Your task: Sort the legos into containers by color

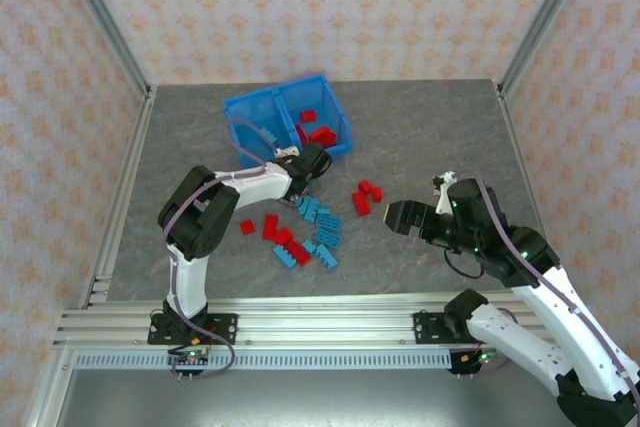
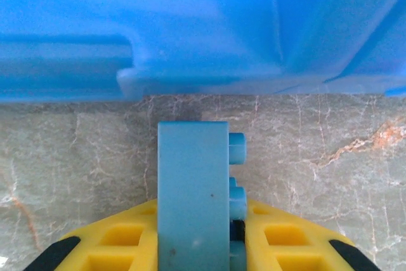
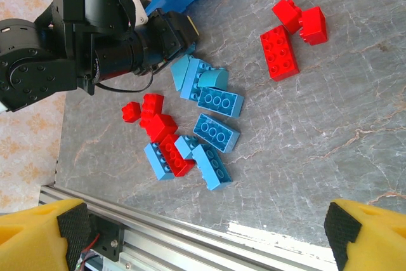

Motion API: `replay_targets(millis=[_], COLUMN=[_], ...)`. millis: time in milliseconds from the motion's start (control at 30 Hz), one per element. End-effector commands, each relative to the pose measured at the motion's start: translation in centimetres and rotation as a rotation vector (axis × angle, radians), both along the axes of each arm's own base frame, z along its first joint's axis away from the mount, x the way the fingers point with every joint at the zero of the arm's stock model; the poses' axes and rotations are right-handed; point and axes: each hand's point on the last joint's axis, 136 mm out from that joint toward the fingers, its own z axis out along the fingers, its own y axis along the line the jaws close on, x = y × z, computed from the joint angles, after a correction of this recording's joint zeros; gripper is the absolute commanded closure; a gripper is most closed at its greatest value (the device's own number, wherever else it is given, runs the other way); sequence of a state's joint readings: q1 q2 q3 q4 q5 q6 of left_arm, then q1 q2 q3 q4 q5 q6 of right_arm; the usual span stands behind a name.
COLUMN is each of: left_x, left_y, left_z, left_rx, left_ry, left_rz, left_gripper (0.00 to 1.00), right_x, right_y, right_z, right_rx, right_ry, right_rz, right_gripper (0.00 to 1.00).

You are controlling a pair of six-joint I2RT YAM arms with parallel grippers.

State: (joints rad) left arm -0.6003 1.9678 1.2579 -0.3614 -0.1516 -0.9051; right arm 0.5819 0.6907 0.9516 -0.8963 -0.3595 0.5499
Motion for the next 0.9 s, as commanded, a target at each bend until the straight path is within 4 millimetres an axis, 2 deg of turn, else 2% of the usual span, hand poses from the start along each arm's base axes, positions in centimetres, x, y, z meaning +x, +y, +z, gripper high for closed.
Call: replay_targets(millis=[0, 100, 200, 333, 433, 500, 600, 700, 867], left_x=[-0.9, -1.1, -1.3, -1.0, -0.1, 1.0, 3.0, 5.3, 8.4], left_y=[-1.1, -1.4, -0.8, 2.0, 4.7, 6.2, 8.2, 9.3, 10.4], left_z=[4.5, 8.0, 11.8, 16.9, 19.0, 19.1, 18.0, 15.9, 11.0], left_rx=[0.0, 0.017, 0.044, 0.15, 0.233, 0.252, 0.256, 0.218, 0.165], left_ry=[-0.043, -0.1, -0.167, -0.275, -0.299, -0.292, -0.251, -0.199, -0.097], left_rz=[-0.061, -0.093, -0.1, -0.071, -0.036, -0.014, 0.016, 0.031, 0.07], left_gripper=[0.79, 0.79, 0.79, 0.79, 0.79, 0.79, 0.79, 0.79, 0.77], right_x=[0.1, 0.2, 0.3, 0.2, 0.2, 0.3, 0.2, 0.1, -0.1], right_y=[0.4, 0.5, 0.5, 0.6, 0.7, 0.7, 0.6, 0.5, 0.2], right_z=[0.4, 0.8, 1.3, 1.5, 1.3, 1.2, 1.2, 1.1, 1.3], right_rx=[0.02, 0.026, 0.032, 0.034, 0.036, 0.038, 0.036, 0.034, 0.033], right_ry=[-0.017, -0.032, -0.044, -0.049, -0.045, -0.044, -0.042, -0.039, -0.039], right_rz=[0.016, 0.019, 0.019, 0.023, 0.025, 0.024, 0.024, 0.017, 0.01], right_gripper=[0.03, 0.04, 0.03, 0.03, 0.04, 0.04, 0.03, 0.04, 0.04])
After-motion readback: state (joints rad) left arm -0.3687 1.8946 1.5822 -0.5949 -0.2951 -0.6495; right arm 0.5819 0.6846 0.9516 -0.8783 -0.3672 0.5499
